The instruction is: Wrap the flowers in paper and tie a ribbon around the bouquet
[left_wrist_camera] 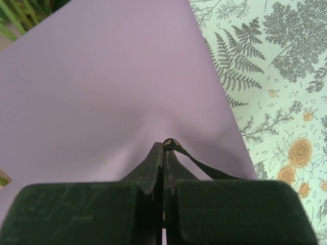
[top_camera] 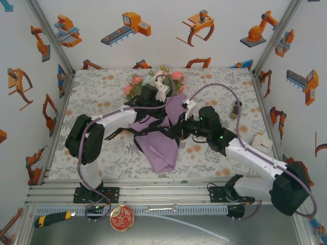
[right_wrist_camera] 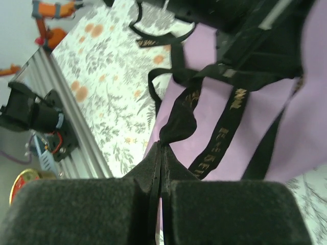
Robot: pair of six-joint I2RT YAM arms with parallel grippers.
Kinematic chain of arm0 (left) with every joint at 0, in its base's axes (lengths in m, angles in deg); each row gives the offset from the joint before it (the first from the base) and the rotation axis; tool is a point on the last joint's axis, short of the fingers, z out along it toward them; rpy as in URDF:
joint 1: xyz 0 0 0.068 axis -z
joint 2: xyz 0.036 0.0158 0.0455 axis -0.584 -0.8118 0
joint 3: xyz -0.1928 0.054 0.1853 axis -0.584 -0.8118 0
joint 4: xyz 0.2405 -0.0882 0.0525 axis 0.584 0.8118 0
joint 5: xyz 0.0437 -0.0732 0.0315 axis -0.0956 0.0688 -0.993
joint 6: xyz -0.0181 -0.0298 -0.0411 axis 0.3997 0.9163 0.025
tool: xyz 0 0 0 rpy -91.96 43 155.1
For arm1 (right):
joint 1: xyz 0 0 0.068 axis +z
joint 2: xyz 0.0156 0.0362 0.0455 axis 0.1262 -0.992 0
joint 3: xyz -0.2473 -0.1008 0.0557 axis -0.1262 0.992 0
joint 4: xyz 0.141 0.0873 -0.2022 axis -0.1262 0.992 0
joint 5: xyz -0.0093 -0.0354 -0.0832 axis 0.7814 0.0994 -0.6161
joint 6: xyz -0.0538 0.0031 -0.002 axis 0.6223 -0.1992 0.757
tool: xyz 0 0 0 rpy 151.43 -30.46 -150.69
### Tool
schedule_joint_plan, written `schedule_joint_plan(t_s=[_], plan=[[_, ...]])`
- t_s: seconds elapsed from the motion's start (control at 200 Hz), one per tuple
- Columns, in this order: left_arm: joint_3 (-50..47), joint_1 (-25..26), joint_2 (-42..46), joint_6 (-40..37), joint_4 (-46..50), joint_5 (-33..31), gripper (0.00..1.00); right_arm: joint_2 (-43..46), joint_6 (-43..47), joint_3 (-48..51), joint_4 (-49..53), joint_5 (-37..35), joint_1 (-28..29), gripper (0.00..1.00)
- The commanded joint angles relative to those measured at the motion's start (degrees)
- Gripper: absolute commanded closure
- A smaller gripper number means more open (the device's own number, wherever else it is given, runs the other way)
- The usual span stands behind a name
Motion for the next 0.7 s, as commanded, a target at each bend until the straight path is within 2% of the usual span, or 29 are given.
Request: schedule_joint_plan(t_s=[0.0,0.095,0.18,0.29,0.355,0.436,0.491,0.571,0.641,0.696], plan=[[-1.1,-0.3,3.5,0.2,1.2,-2.3,0.87,2.4,-2.4,1.0,8.5,-13.3,-1.5,1.00],[-2.1,-0.5,5.3,0.9,1.9,-4.9,0.69,5.3,-2.7,1.8,13.4,-20.5,-3.4,1.00],[-4.6,-0.6,8.3,3.2,2.8,-9.2,0.60,6.5,-2.5,3.7,13.7,-23.4,-4.6,1.00],[-10.2,-0.9,15.9,10.0,4.4,-17.8,0.57,5.9,-1.5,3.9,14.7,-24.8,-4.9,1.00],[-13.3,-2.5,20.4,18.6,9.1,-23.8,0.57,5.3,-1.4,3.7,15.1,-25.0,-5.2,1.00],[-17.5,-6.1,25.2,28.0,15.1,-27.2,0.57,3.8,-0.9,3.0,15.2,-24.6,-5.7,1.00],[-21.4,-9.4,27.9,32.2,16.4,-26.3,0.56,2.8,-0.6,2.3,15.5,-24.0,-6.1,1.00],[-26.4,-15.9,30.0,38.1,16.3,-21.7,0.52,1.3,-0.5,1.4,15.5,-22.7,-6.6,1.00],[-29.5,-20.6,30.2,42.0,13.5,-16.6,0.50,0.0,-0.1,0.6,15.4,-20.6,-6.8,1.00],[-31.0,-22.4,29.8,44.3,10.0,-13.2,0.49,-0.7,0.3,0.0,15.5,-18.7,-6.8,1.00]])
